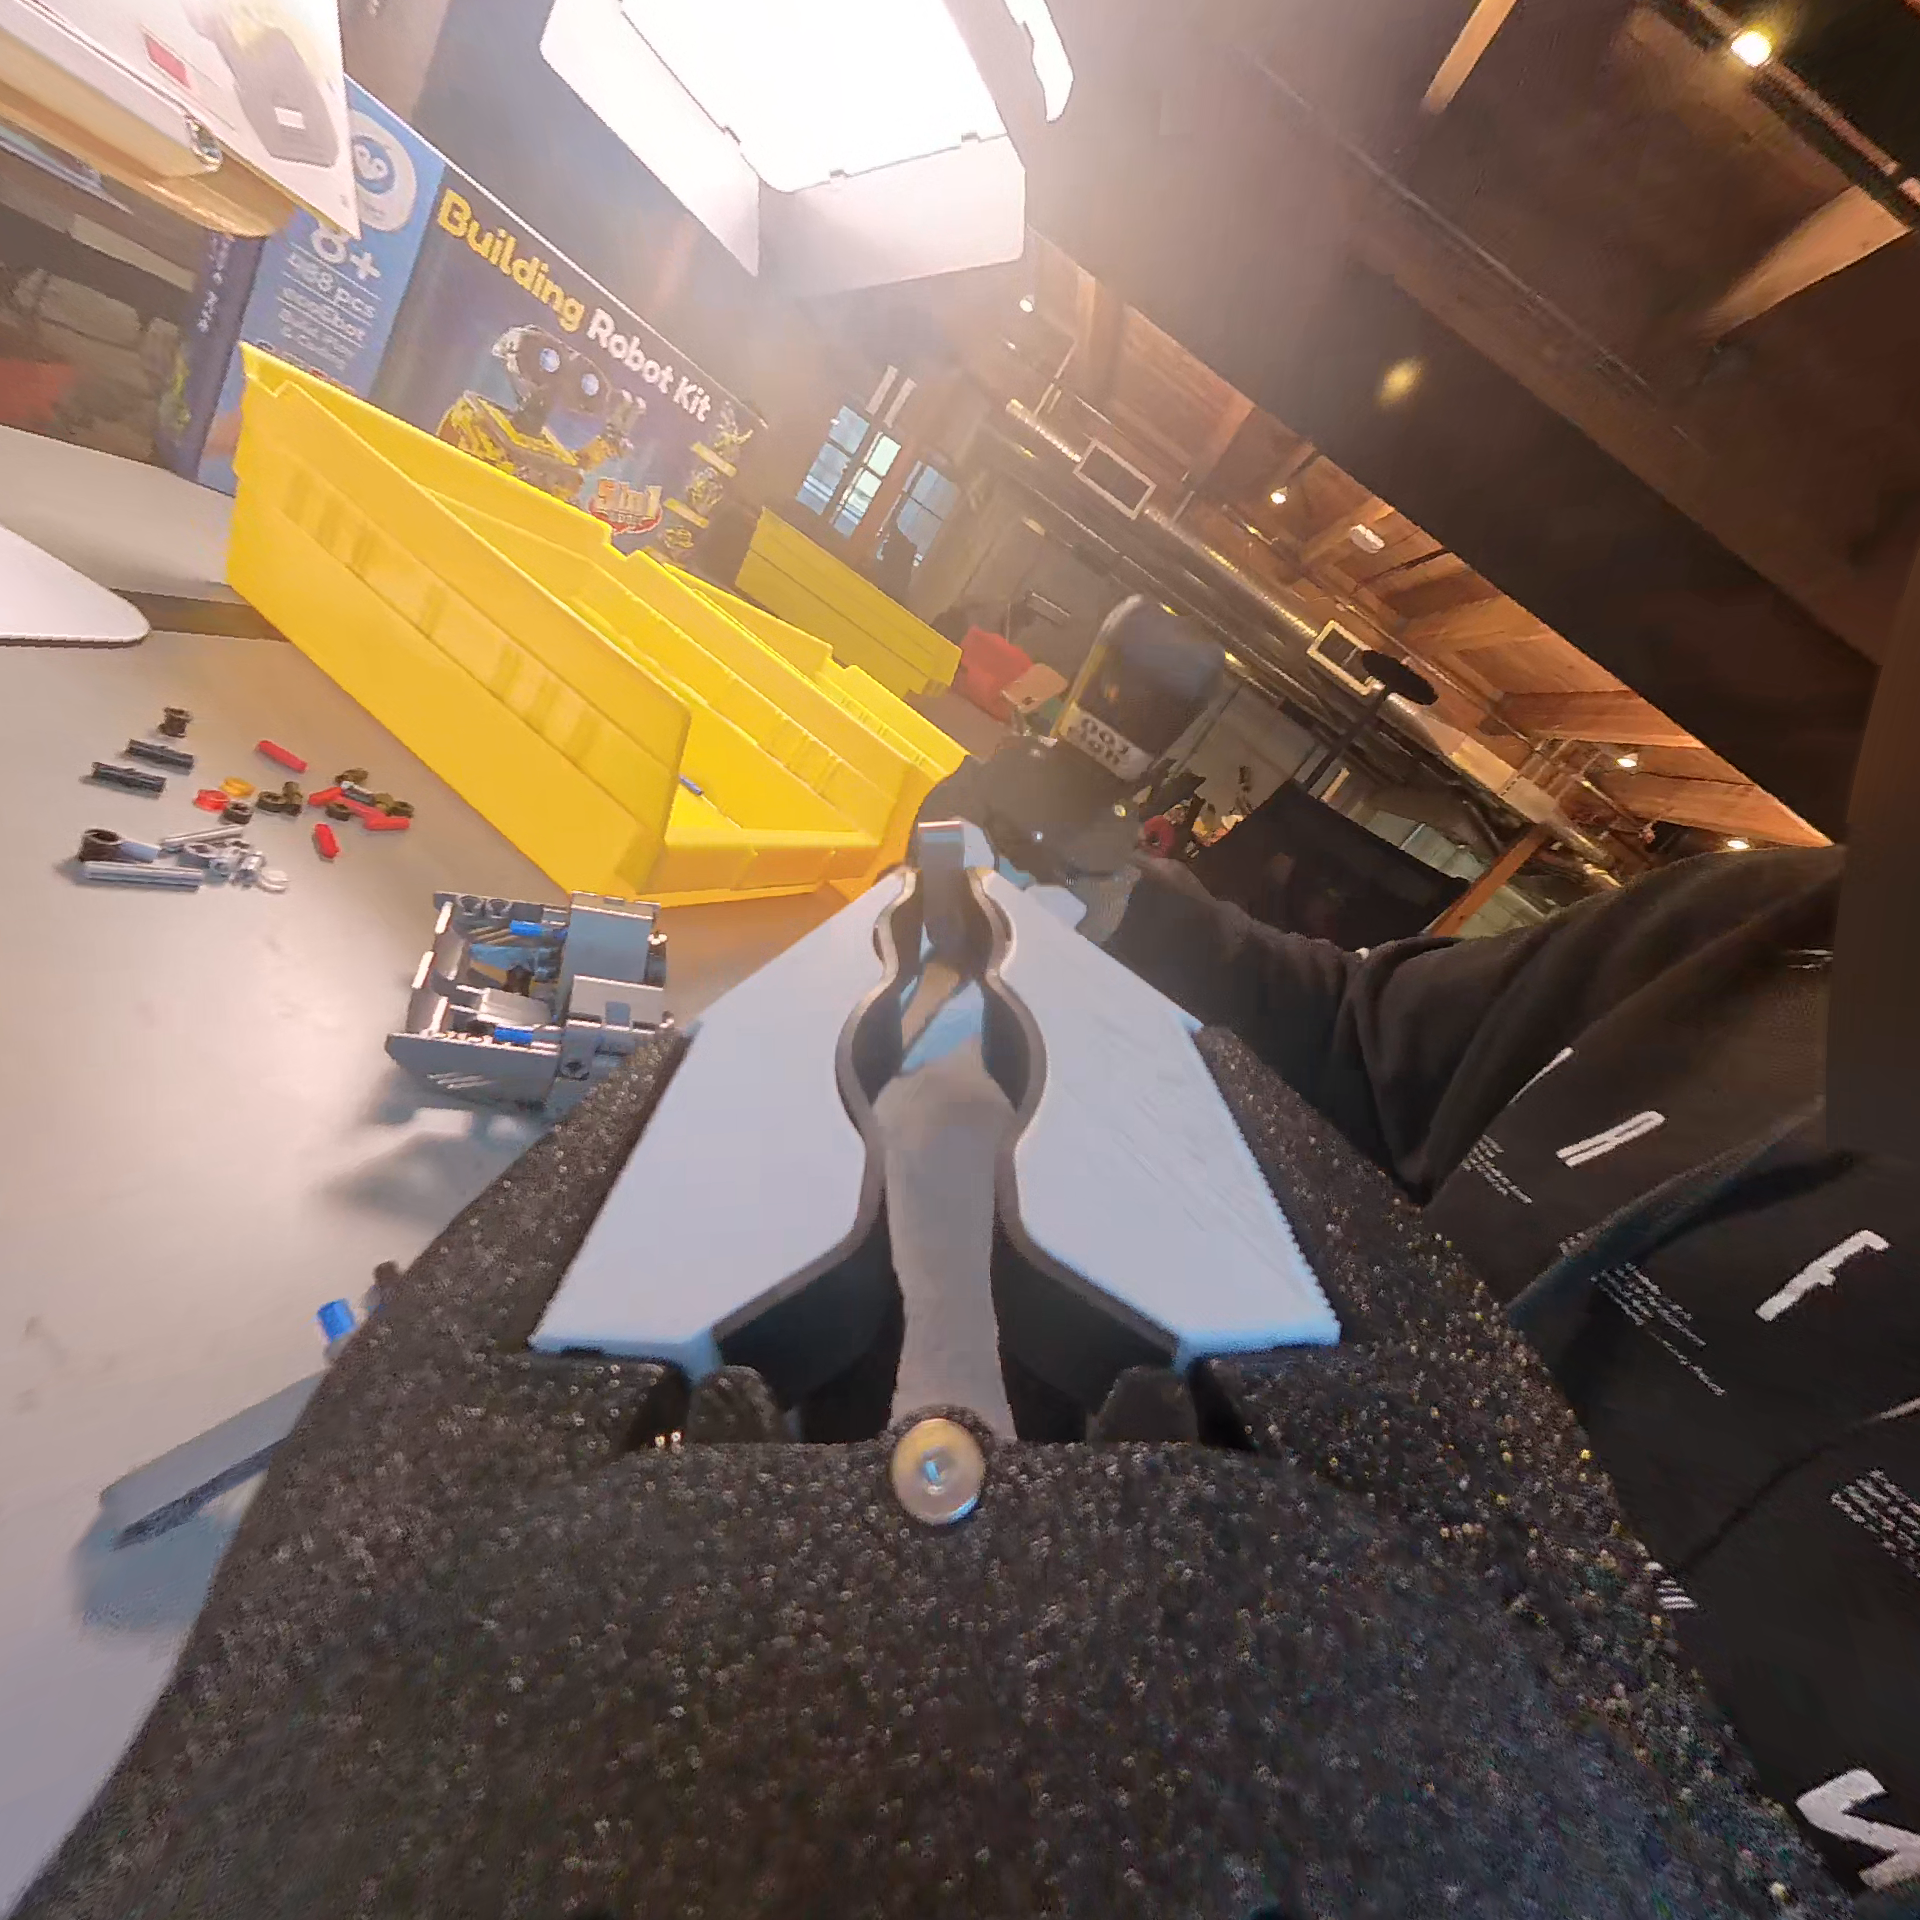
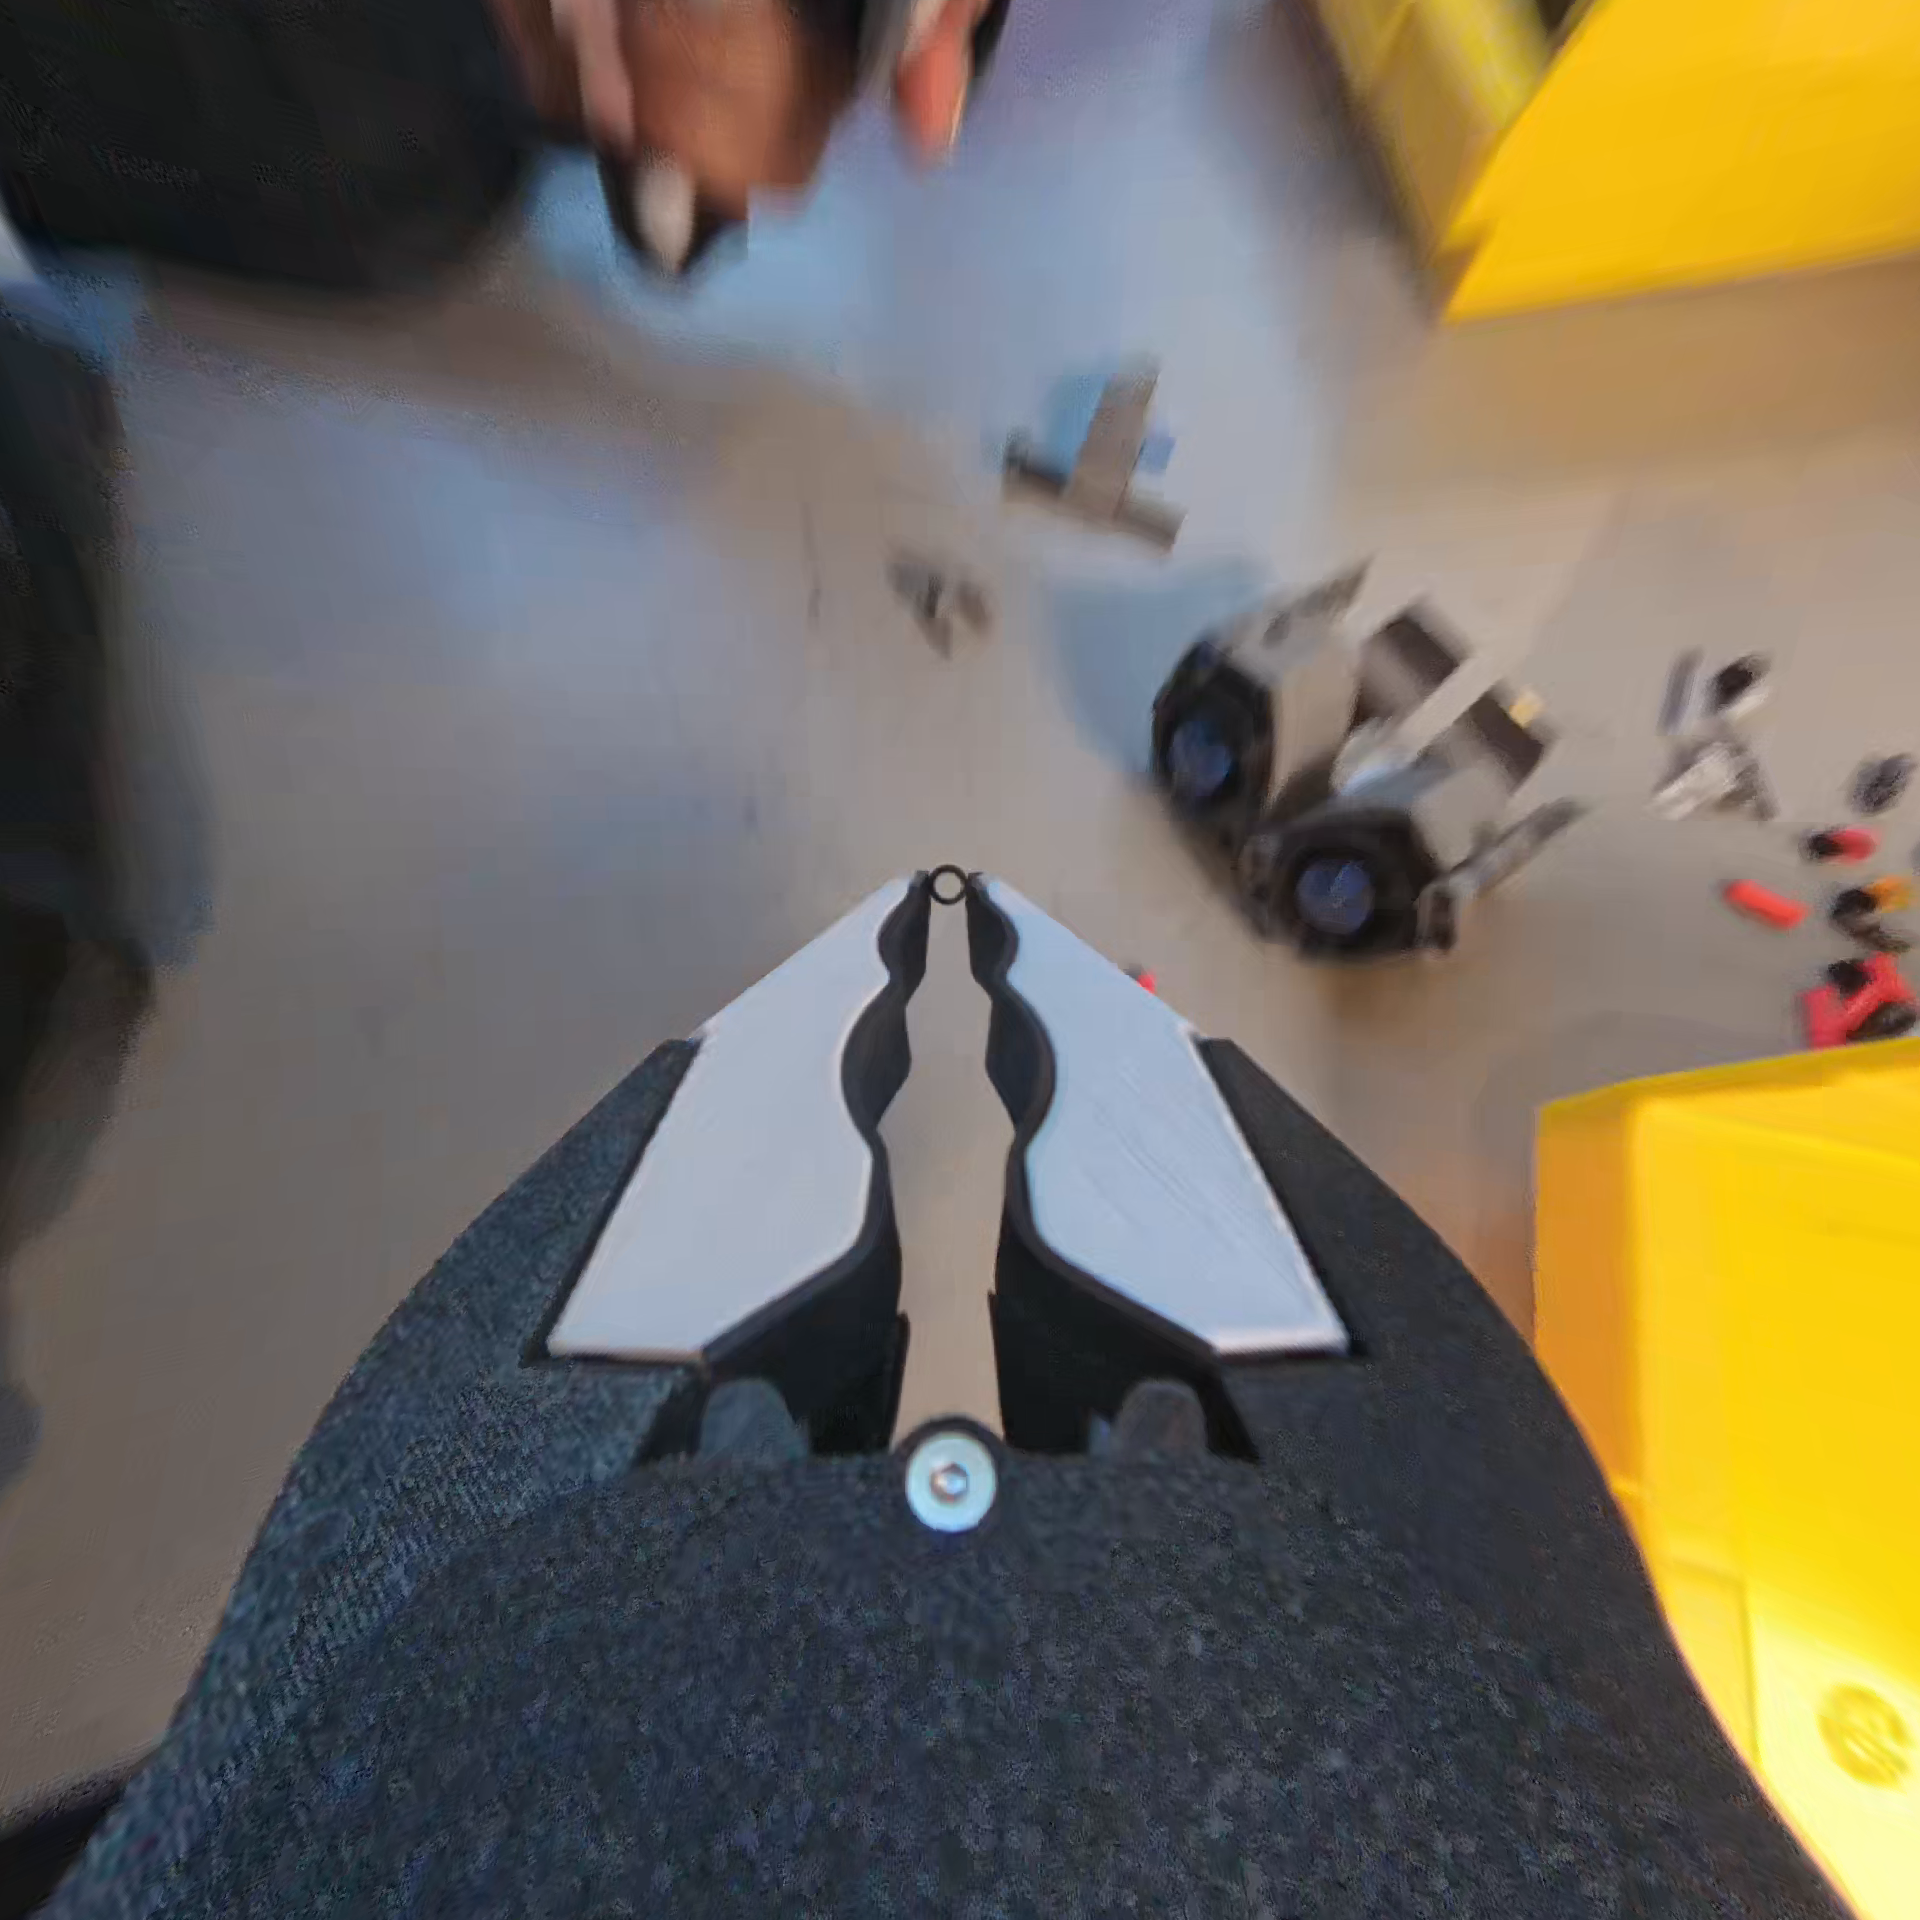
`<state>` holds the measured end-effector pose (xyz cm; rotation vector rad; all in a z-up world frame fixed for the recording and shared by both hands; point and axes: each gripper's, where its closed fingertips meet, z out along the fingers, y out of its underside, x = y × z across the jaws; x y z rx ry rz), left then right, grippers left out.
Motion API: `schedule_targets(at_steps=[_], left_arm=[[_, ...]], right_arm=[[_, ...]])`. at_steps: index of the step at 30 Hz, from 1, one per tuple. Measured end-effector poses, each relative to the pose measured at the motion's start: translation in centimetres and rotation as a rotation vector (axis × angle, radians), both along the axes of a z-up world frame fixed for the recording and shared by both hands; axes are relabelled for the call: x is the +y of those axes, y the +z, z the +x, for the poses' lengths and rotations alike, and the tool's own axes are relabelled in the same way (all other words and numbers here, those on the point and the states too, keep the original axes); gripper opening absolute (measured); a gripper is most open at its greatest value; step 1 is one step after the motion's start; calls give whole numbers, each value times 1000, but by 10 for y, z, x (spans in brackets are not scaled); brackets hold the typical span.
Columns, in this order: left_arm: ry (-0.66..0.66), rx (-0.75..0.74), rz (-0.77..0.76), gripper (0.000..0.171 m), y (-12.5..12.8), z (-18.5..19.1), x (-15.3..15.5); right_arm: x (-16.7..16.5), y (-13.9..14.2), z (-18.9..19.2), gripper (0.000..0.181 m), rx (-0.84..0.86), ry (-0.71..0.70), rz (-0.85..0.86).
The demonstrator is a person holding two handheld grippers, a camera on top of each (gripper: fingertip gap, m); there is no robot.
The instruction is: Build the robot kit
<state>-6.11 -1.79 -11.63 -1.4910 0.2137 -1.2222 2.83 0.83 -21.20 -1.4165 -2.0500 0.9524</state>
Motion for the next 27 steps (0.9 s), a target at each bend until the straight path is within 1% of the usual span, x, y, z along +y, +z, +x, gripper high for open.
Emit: schedule_targets(at_steps=[1,3,4,6,8,12,15,27], left_arm=[[-13,-18,8,7,2,2,-2],[-37,-52,15,7,6,7,-4],[-45,-55,4,7,5,11,-4],[-67,-64,1,7,4,19,-6],[-92,-85,12,7,6,26,-10],[-122,-128,34,7,13,35,-16],[-132,-150,39,6,16,38,-18],[-144,-166,34,6,16,41,-19]], right_arm=[[0,26,-12,5,145,-60,-79],[-4,79,-27,6,435,-160,-305],[-6,98,-29,5,561,-195,-406],[-15,114,-31,5,689,-201,-542],[-22,113,-36,5,727,-193,-573],[-29,109,-37,5,732,-160,-670],[-34,109,-36,5,736,-134,-698],[-36,103,-36,5,726,-129,-729]])
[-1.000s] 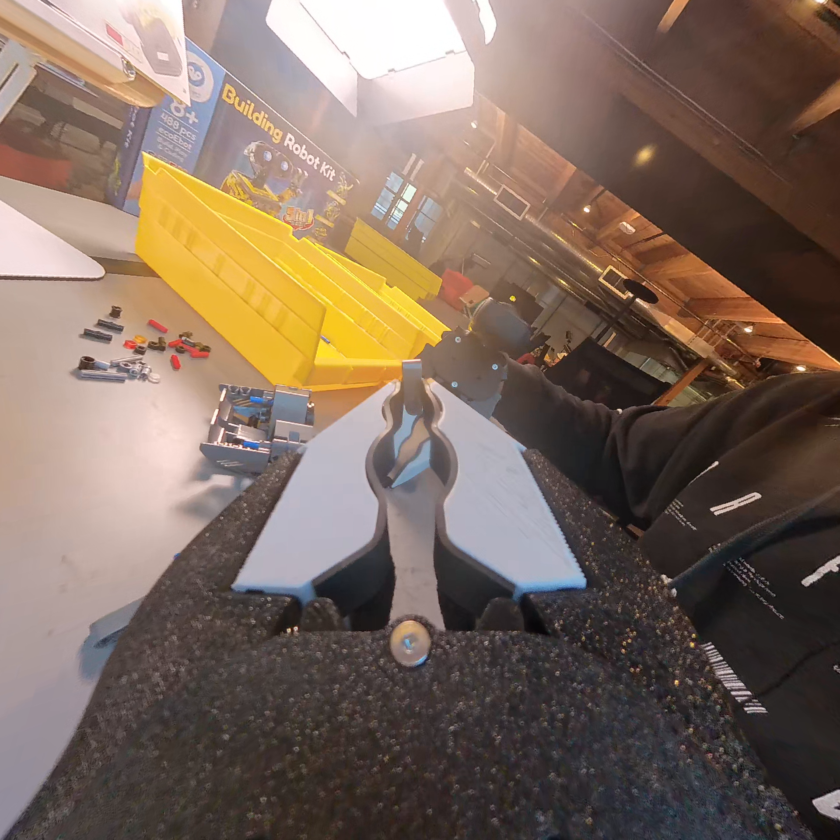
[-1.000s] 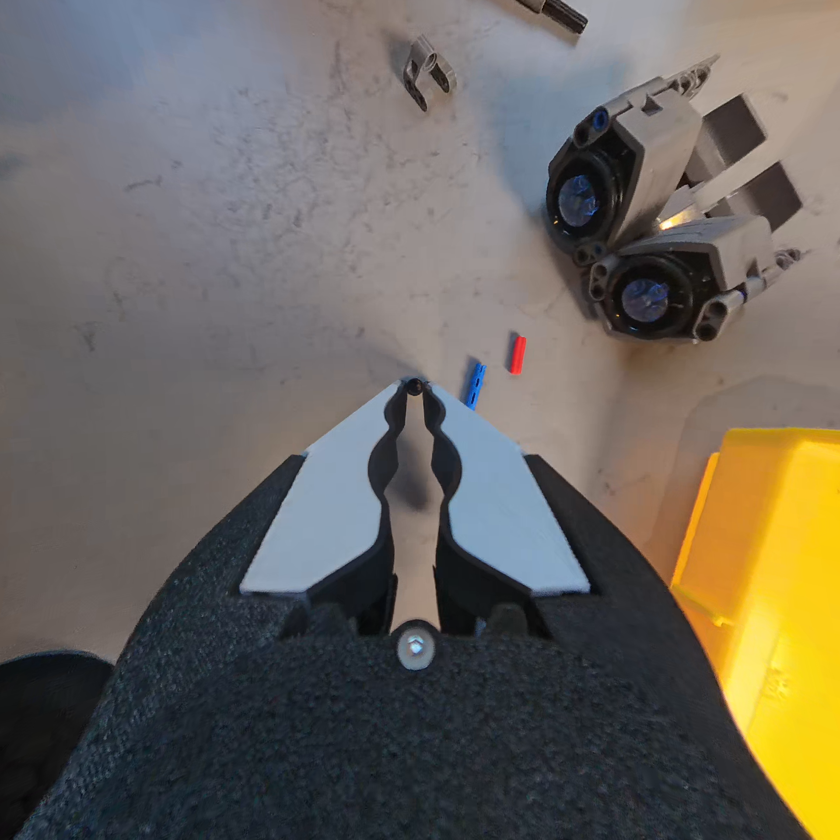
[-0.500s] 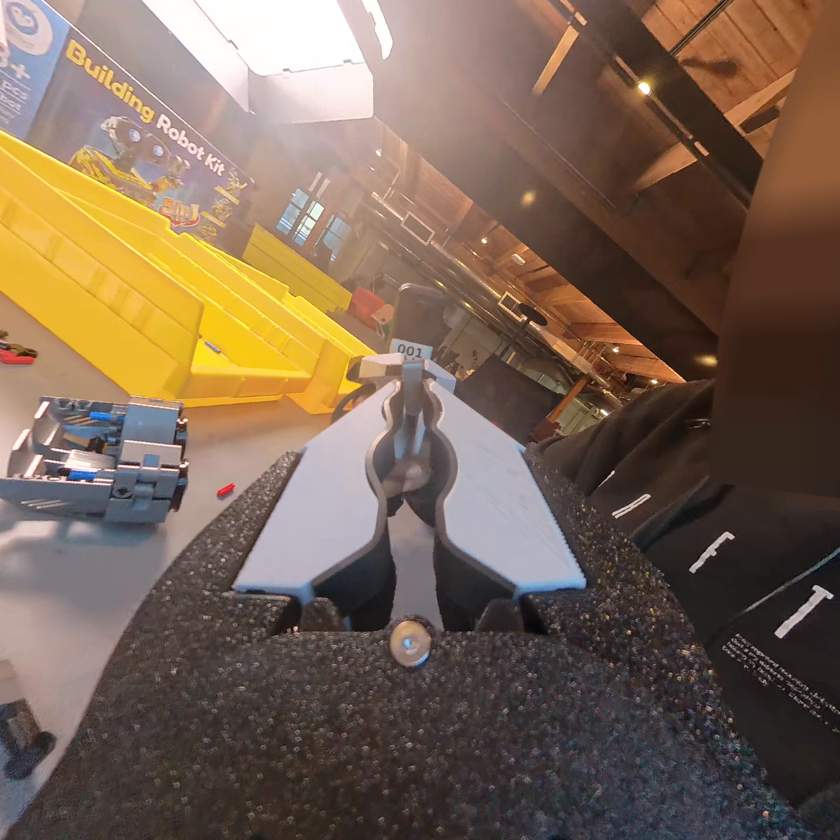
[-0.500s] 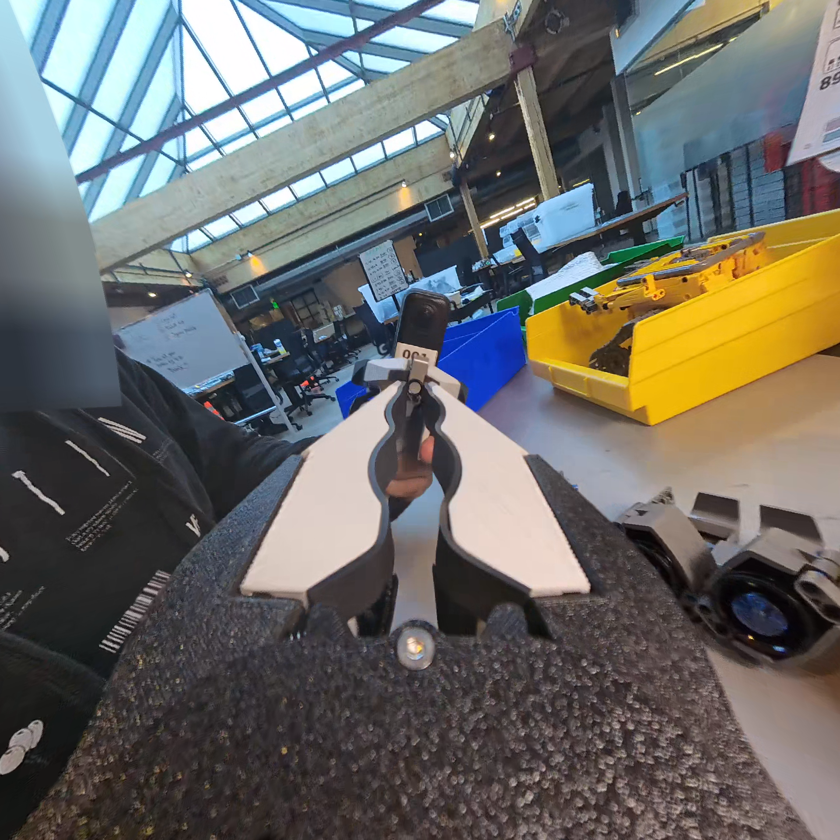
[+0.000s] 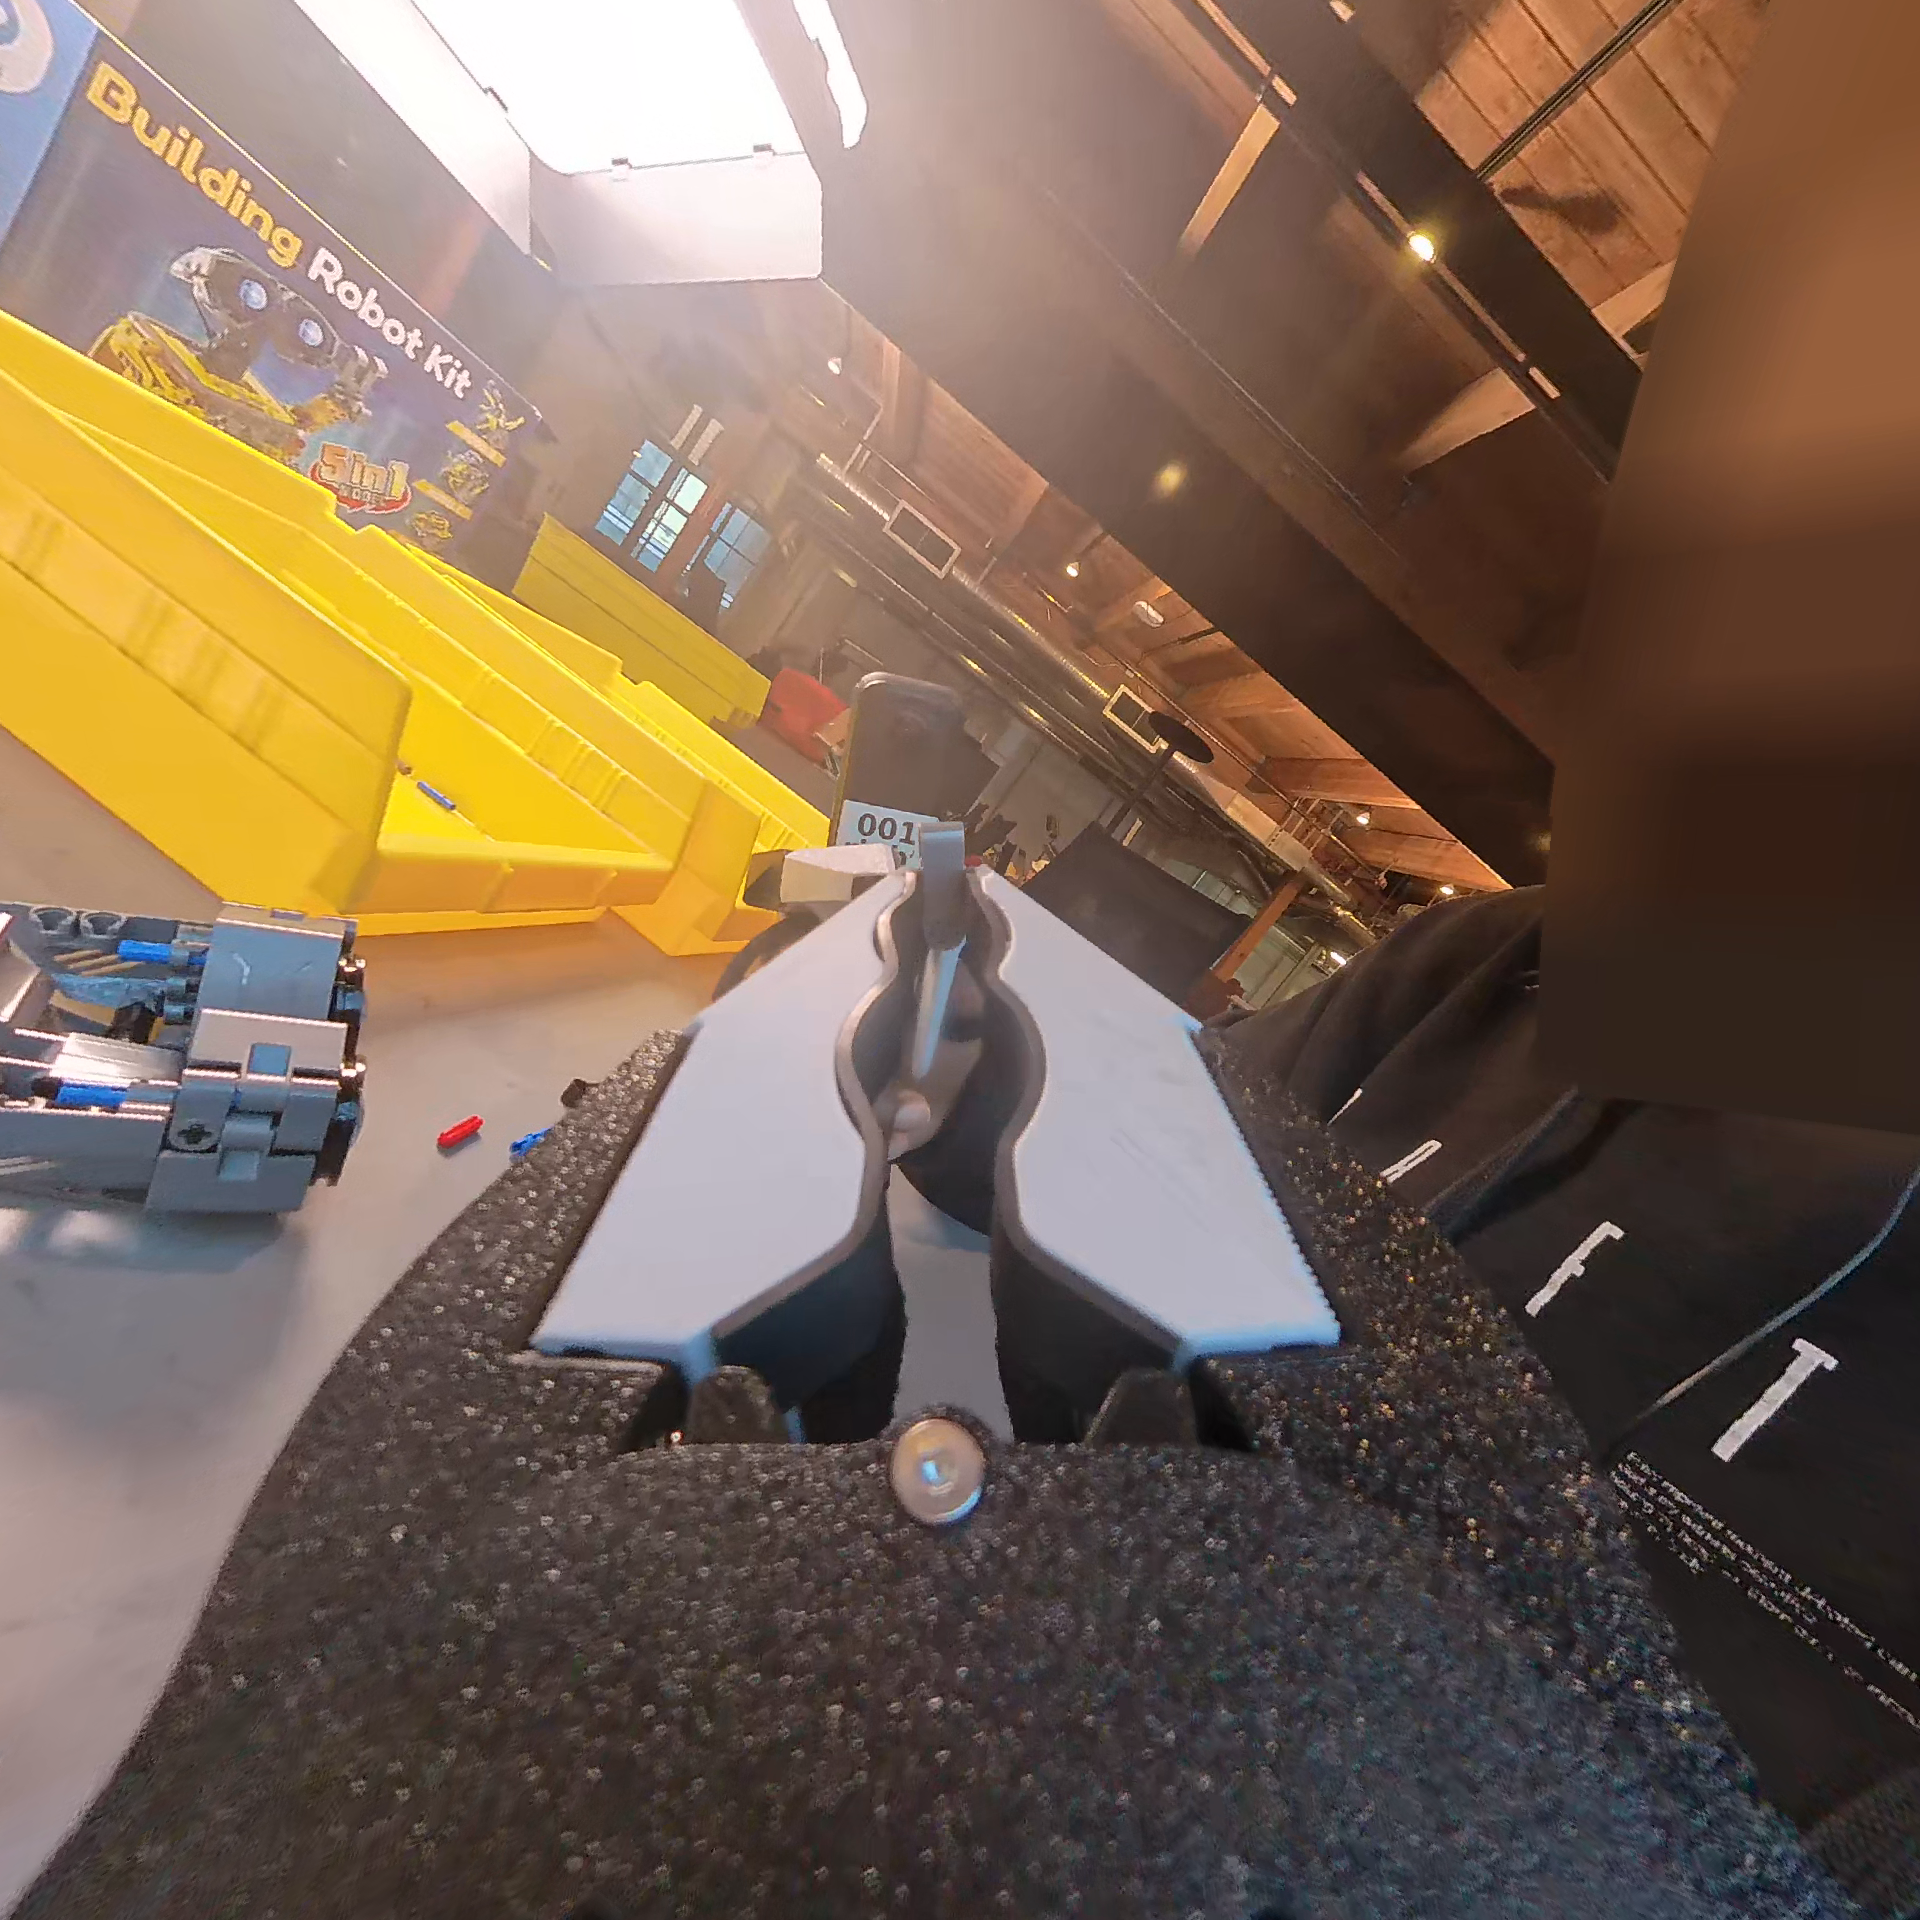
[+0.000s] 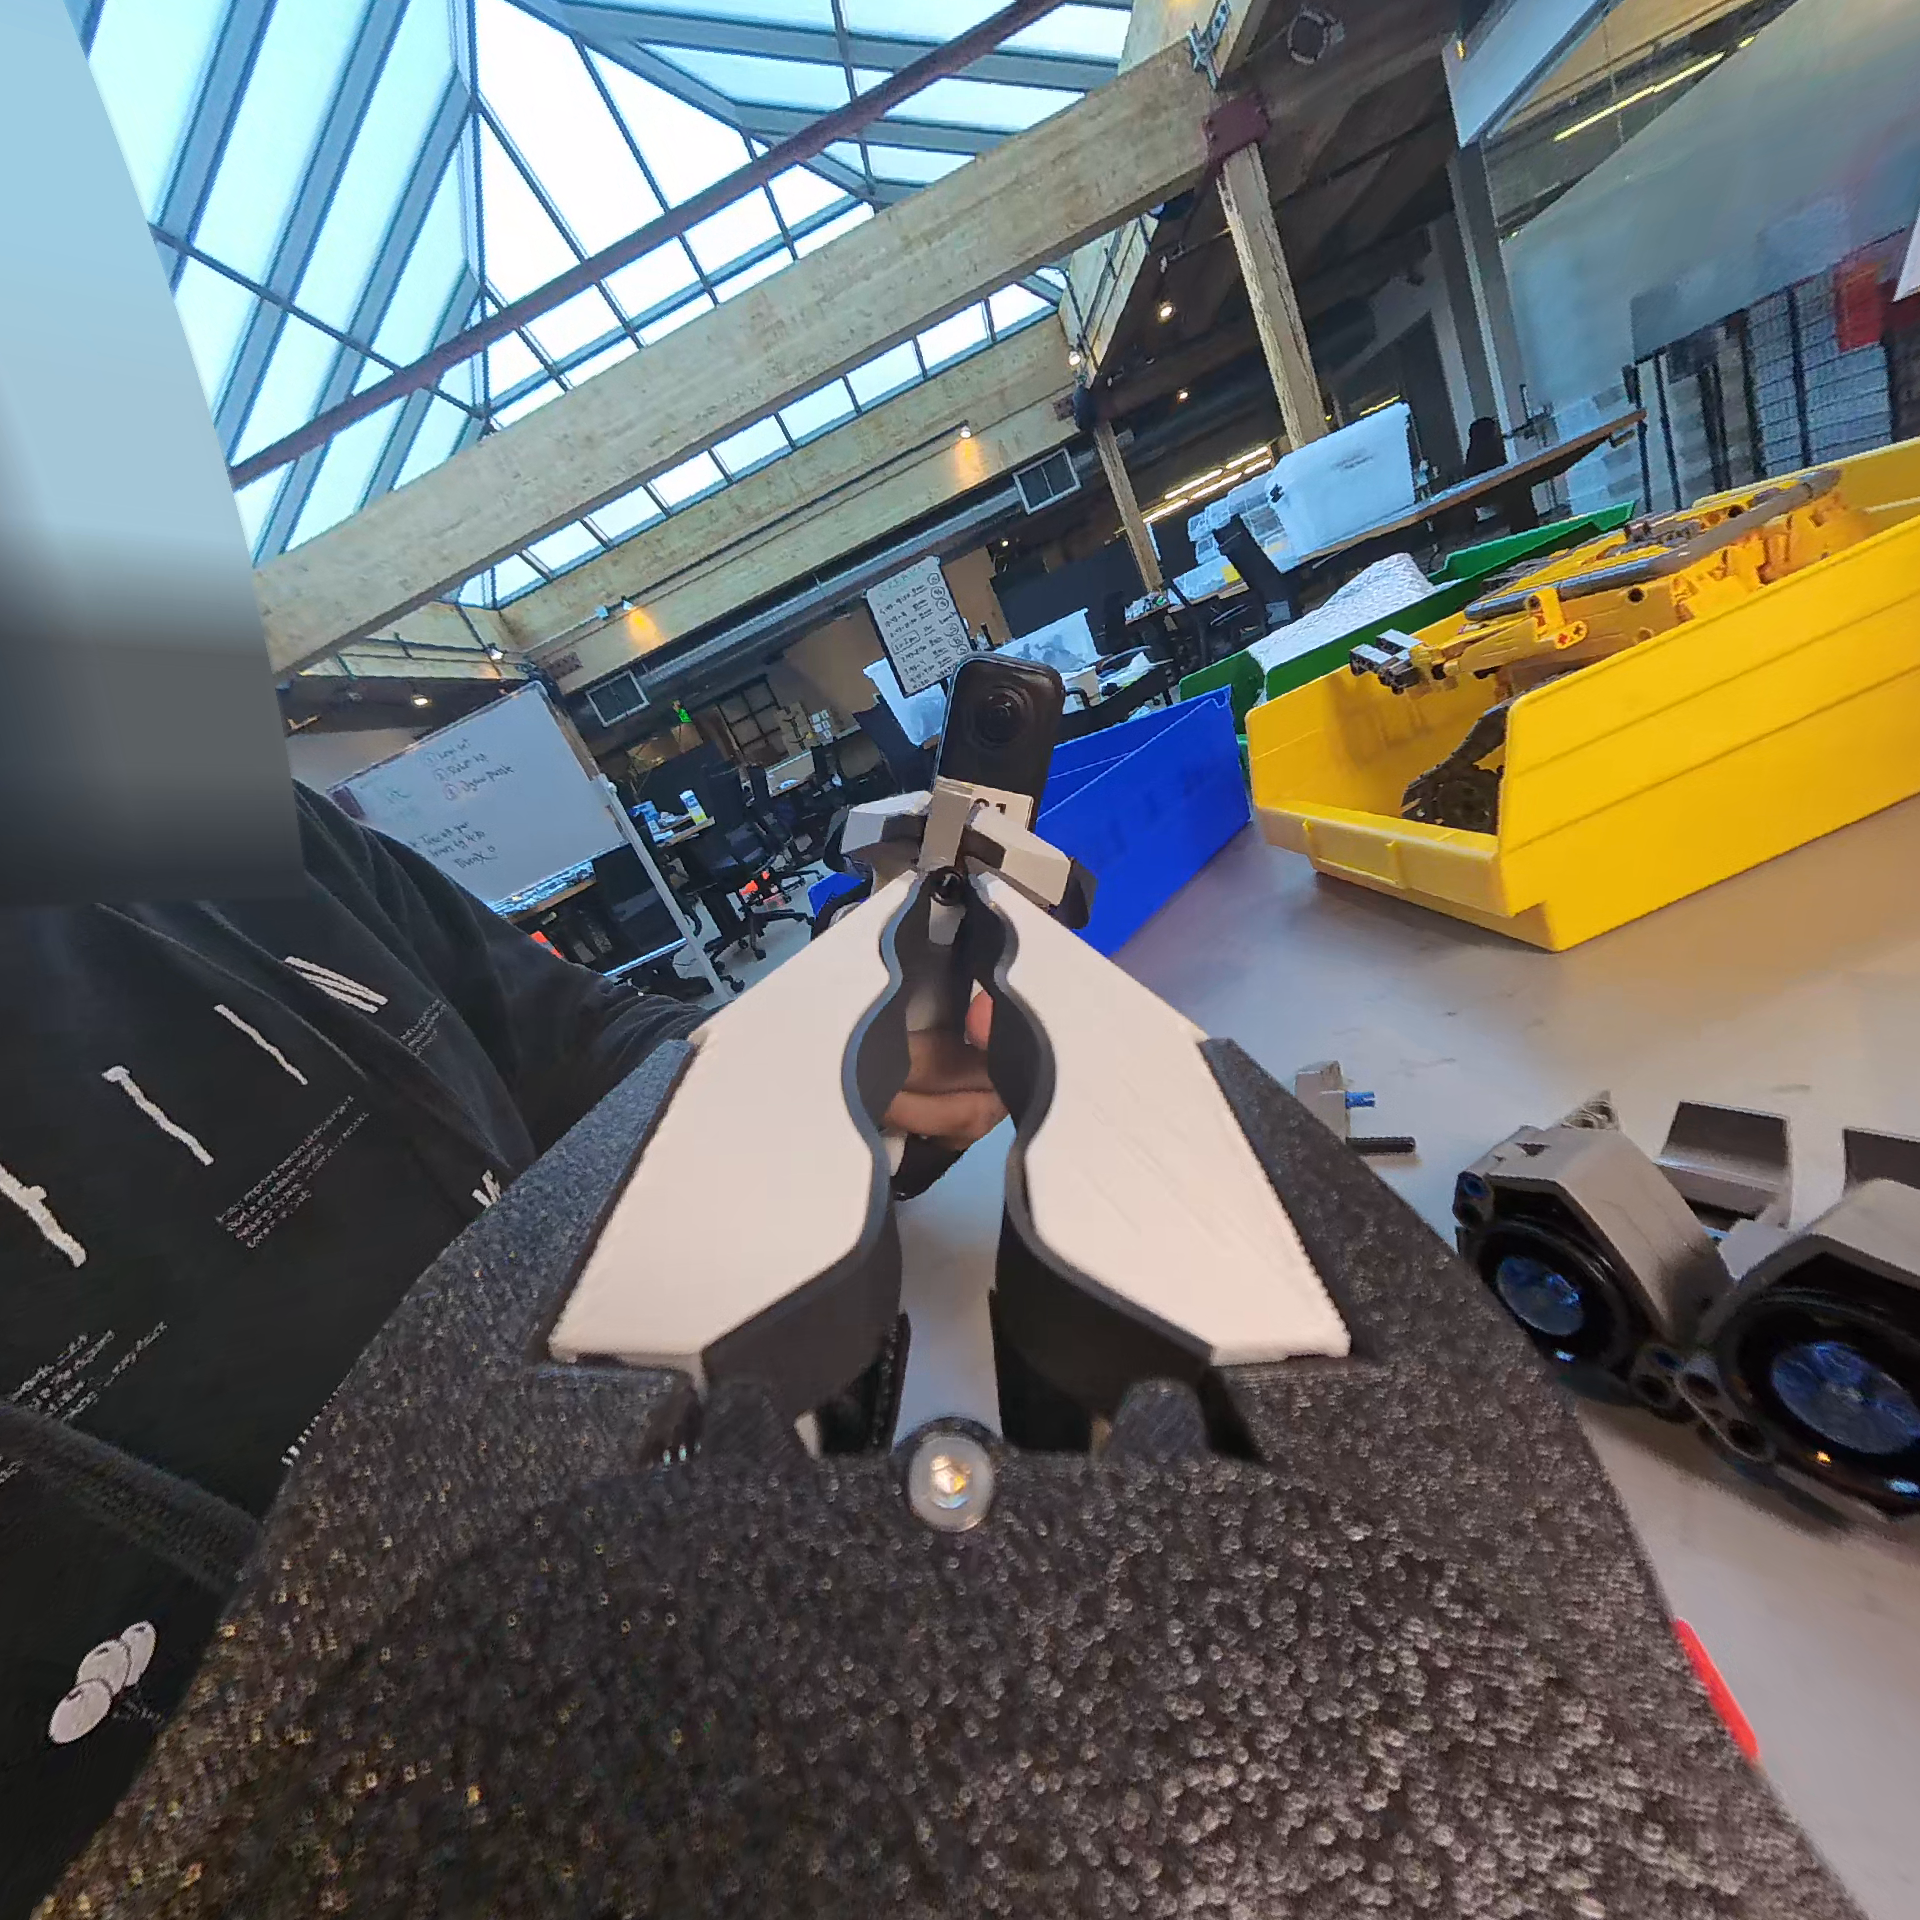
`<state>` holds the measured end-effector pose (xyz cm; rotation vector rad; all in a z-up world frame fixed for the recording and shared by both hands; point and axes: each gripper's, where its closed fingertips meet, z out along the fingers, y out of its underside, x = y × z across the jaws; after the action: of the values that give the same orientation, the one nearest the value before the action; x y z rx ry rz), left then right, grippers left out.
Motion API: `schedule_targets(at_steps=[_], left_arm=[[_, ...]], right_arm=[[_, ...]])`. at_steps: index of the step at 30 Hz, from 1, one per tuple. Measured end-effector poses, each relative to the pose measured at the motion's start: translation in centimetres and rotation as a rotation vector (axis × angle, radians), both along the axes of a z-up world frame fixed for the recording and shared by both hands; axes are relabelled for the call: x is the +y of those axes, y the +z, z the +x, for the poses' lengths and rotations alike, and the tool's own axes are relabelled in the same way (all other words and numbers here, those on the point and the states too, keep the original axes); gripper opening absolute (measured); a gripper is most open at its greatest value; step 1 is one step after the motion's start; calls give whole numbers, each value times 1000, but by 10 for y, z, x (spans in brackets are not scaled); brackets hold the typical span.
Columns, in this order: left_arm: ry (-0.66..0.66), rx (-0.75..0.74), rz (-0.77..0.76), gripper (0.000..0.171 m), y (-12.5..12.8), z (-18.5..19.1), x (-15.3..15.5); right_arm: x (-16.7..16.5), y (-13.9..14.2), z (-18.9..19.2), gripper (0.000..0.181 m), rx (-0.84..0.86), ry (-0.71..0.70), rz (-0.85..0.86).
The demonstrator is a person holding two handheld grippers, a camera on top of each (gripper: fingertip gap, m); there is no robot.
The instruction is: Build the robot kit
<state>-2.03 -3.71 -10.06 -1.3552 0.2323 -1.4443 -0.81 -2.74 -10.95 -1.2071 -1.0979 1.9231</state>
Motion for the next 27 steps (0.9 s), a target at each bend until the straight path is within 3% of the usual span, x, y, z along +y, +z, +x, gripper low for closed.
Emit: schedule_targets(at_steps=[27], left_arm=[[-1,-31,-29,6,-4,-1,3]], right_arm=[[3,-8,-1,5,9,12,-75]])
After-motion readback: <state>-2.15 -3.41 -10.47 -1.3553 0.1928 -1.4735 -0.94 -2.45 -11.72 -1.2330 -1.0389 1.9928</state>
